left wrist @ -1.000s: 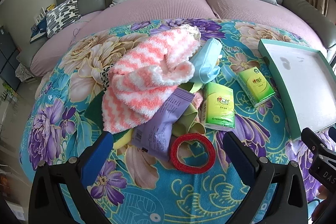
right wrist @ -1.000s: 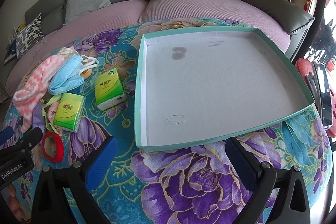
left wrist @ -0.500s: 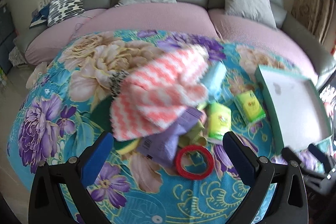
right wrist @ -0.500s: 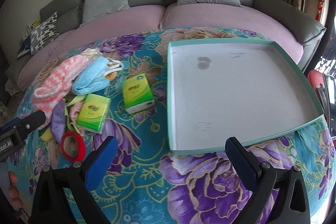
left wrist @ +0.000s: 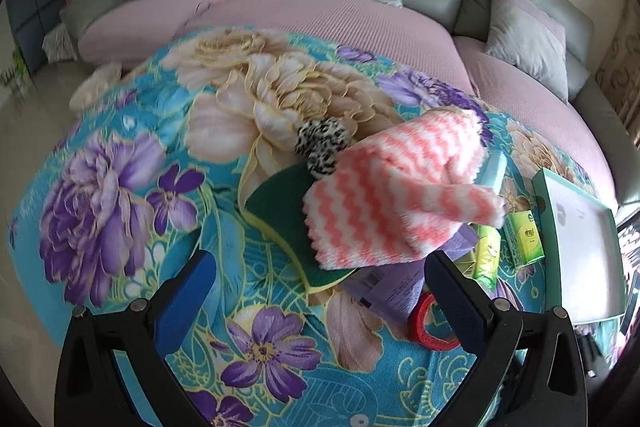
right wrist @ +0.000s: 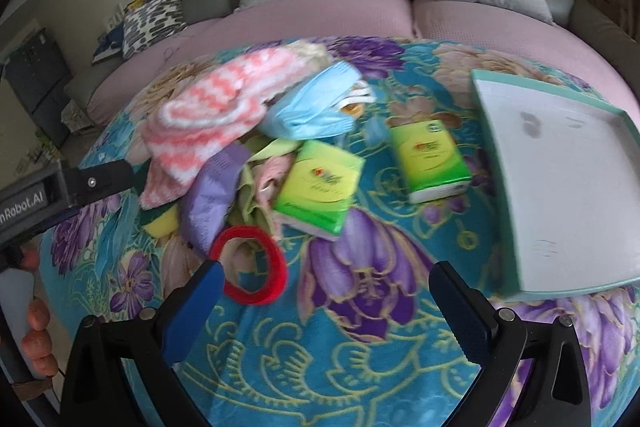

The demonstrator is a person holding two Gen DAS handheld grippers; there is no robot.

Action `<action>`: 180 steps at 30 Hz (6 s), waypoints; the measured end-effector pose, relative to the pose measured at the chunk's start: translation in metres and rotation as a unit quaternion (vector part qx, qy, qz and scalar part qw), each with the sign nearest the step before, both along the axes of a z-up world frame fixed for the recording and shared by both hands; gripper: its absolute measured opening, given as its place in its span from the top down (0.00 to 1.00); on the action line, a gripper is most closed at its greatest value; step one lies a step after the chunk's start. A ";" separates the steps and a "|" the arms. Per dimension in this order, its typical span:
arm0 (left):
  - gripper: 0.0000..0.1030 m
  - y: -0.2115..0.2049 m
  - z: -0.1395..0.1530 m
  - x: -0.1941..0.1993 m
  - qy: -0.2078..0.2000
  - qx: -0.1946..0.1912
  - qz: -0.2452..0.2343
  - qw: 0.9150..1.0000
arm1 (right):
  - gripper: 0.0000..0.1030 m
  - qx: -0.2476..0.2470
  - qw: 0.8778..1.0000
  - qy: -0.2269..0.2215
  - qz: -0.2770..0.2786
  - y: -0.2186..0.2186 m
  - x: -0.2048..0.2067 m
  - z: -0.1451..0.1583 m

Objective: Organize soft objects
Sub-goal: 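Grasp the pink-and-white striped towel with the left tool while the right tool grasps the red tape roll, then carry the towel and tape into the white tray and open both tools, then reach the left tool to the green-and-yellow sponge and grasp it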

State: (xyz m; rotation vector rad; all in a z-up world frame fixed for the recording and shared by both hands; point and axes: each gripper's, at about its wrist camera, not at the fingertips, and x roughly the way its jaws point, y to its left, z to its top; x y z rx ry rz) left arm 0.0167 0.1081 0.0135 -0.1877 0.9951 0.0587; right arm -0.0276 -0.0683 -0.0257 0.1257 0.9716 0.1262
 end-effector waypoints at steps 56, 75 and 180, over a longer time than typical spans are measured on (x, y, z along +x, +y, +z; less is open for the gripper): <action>0.91 -0.044 -0.015 0.033 -0.029 -0.048 -0.074 0.996 | 0.46 0.019 0.998 -0.005 -0.057 -0.033 0.007 0.000; 0.94 -0.106 0.098 0.011 -0.162 -0.030 -0.149 0.975 | 0.46 0.018 0.984 -0.094 -0.149 -0.108 -0.005 0.085; 0.02 0.021 -0.055 0.068 0.071 0.014 0.041 0.997 | 0.00 -0.016 0.999 -0.015 -0.043 -0.031 0.040 0.010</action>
